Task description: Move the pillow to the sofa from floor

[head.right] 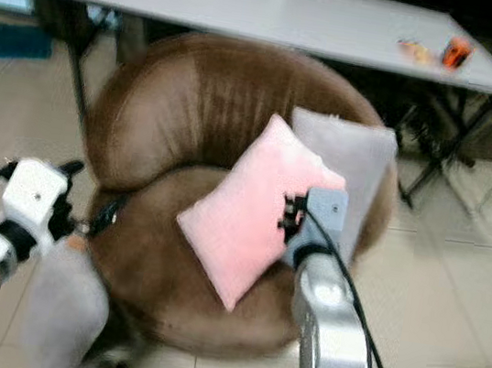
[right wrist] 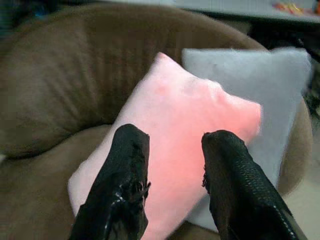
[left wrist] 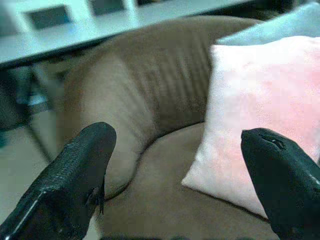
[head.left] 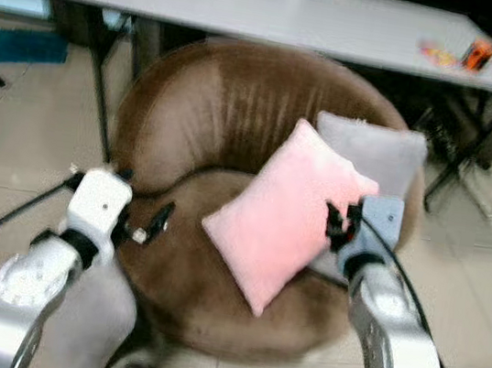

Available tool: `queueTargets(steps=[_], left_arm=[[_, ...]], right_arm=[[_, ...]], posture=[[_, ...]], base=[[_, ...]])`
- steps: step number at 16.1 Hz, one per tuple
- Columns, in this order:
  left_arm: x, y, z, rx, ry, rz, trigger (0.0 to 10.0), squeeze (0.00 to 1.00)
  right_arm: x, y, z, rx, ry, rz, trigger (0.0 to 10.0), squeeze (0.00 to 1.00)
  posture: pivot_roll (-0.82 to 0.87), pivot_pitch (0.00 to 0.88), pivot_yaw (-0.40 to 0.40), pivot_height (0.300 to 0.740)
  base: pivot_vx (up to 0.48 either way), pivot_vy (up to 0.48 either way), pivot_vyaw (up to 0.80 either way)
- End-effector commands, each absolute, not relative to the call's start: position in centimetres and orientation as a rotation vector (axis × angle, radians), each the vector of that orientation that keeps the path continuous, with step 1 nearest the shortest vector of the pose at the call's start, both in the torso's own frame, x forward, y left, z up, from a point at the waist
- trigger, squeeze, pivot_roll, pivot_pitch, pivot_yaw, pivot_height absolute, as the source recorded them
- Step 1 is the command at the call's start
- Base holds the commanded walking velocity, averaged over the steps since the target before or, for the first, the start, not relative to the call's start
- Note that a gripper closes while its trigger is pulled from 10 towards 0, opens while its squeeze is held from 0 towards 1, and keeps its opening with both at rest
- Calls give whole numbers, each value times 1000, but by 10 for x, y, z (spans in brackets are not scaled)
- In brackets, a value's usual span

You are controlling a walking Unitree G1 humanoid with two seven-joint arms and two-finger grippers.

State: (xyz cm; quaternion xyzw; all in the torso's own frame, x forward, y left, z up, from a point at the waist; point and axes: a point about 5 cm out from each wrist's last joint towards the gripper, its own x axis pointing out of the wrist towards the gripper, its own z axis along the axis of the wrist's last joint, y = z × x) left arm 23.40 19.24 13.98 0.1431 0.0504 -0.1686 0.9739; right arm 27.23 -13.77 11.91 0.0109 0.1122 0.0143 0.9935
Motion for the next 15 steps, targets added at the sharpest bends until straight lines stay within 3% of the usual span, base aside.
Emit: queueTargets(steps=[1,3,15], left_arm=[[230,192,135,297,119,-336,10000,0],[230,194,135,304,118,-321,10000,0],[230,202,139,311,90,-221,10000,0]], right_arm=[[273,-139,121,7,228,40,10000,0],[273,-136,120,-8,234,80,10000,0],[271,-128,117,53,266,146,10000,0]], posture=[[31,0,-63,740],[33,0,-66,740],[46,0,-72,740]], base=[[0,0,0],[0,0,0],[0,0,800]])
